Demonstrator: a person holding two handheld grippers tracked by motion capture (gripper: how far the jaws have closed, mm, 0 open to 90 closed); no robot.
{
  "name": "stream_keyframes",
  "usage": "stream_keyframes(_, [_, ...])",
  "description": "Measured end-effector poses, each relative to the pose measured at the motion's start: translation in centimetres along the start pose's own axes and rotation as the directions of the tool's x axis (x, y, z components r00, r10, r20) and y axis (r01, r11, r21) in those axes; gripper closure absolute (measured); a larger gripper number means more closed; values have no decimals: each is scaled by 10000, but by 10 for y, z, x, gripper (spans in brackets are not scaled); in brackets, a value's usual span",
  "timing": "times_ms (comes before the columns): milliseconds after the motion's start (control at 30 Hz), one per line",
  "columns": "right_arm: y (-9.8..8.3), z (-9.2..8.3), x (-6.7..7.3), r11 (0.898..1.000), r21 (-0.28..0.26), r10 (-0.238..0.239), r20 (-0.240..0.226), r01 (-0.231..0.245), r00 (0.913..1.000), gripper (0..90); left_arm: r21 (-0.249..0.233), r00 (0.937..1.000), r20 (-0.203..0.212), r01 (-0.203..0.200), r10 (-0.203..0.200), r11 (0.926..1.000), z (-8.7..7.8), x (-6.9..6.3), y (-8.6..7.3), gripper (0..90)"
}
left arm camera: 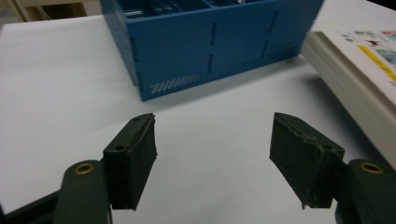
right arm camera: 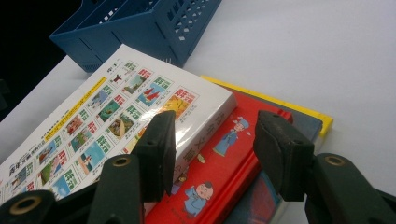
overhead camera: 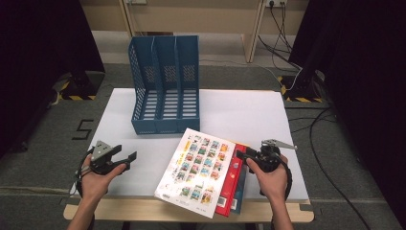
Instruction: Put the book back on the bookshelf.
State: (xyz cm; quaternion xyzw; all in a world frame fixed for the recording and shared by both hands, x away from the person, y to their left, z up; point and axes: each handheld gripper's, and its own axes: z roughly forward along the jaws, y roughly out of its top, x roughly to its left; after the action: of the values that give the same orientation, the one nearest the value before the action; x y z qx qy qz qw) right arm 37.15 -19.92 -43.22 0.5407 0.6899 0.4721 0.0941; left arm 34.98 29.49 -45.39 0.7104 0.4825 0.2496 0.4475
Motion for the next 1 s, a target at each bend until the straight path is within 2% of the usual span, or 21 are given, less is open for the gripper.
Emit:
stream_keyframes(67, [2, 3, 0, 10000, 38, 56, -2, -56, 10000, 490, 222, 9991, 369, 215, -223, 9995, 3, -7, 2, 313])
stream_keyframes(133, [4, 5, 1, 9999, 101, 97, 2, -97, 10000, 490, 278, 9954, 890, 341, -365, 9990, 8, -14, 4, 315])
stream_keyframes(167, [6, 7, 2, 9999, 124, 106, 3, -106, 9999, 490, 278, 9954, 890, 341, -365, 9990, 8, -14, 4, 320])
stream_keyframes(200, [7, 9, 2, 9997, 225, 131, 14, -131, 9999, 490, 367, 9919, 1208, 353, -395, 9987, 14, -23, 6, 329])
stream_keyframes(233, [7, 9, 2, 9997, 225, 131, 14, -131, 9999, 490, 367, 9919, 1208, 353, -395, 9987, 14, -23, 6, 333])
stream_keyframes(267, [11, 11, 3, 9994, 326, 127, -4, -127, 9999, 490, 547, 9864, 1581, 365, -447, 9978, 20, -32, 9, 340])
stream_keyframes(300, [12, 12, 5, 9990, 375, 225, 18, -225, 9997, 490, 605, 9834, 1749, 378, -479, 9975, 23, -35, 10, 344])
stream_keyframes(333, [12, 12, 5, 9990, 375, 225, 18, -225, 9997, 490, 605, 9834, 1749, 378, -479, 9975, 23, -35, 10, 347])
stream_keyframes(367, [14, 14, 5, 9989, 398, 239, 20, -240, 9997, 491, 630, 9802, 1918, 381, -496, 9973, 27, -39, 11, 347])
stream_keyframes(400, [16, 16, 7, 9985, 374, 386, 28, -387, 9992, 491, 841, 9739, 2167, 507, -679, 9952, 34, -47, 14, 351])
stream_keyframes(467, [18, 17, 9, 9981, 459, 407, 119, -412, 9991, 491, 960, 9679, 2443, 371, -597, 9947, 40, -56, 16, 352])
stream_keyframes(533, [20, 19, 10, 9980, 481, 404, 205, -414, 9990, 491, 1119, 9657, 2579, 28, -318, 9937, 46, -65, 18, 361])
stream_keyframes(633, [22, 19, 10, 9968, 488, 620, 328, -636, 9975, 494, 1326, 9556, 2941, -192, -208, 9910, 54, -75, 18, 368])
stream_keyframes(667, [22, 20, 10, 9948, 552, 843, 295, -858, 9960, 495, 1326, 9556, 2941, -192, -208, 9910, 54, -75, 18, 365])
stream_keyframes(700, [22, 20, 10, 9948, 552, 843, 295, -858, 9960, 495, 1395, 9516, 3066, -207, -234, 9900, 57, -76, 18, 365])
stream_keyframes(733, [22, 24, 9, 9907, 824, 1046, 500, -1085, 9933, 499, 1467, 9454, 3242, -167, -321, 9890, 62, -79, 18, 367])
stream_keyframes(767, [22, 24, 9, 9907, 824, 1046, 500, -1085, 9933, 499, 1467, 9454, 3242, -167, -321, 9890, 62, -79, 18, 372])
stream_keyframes(800, [21, 26, 9, 9887, 912, 1149, 508, -1192, 9921, 501, 1497, 9418, 3340, -129, -383, 9887, 63, -79, 18, 372])
stream_keyframes(867, [20, 33, 6, 9807, 1257, 1456, 428, -1499, 9884, 521, 1694, 9360, 3450, 113, -701, 9855, 65, -79, 18, 386])
stream_keyframes(1000, [19, 40, 7, 9770, 1492, 1531, 67, -1524, 9882, 532, 1797, 9310, 3549, 210, -847, 9835, 66, -78, 17, 389])
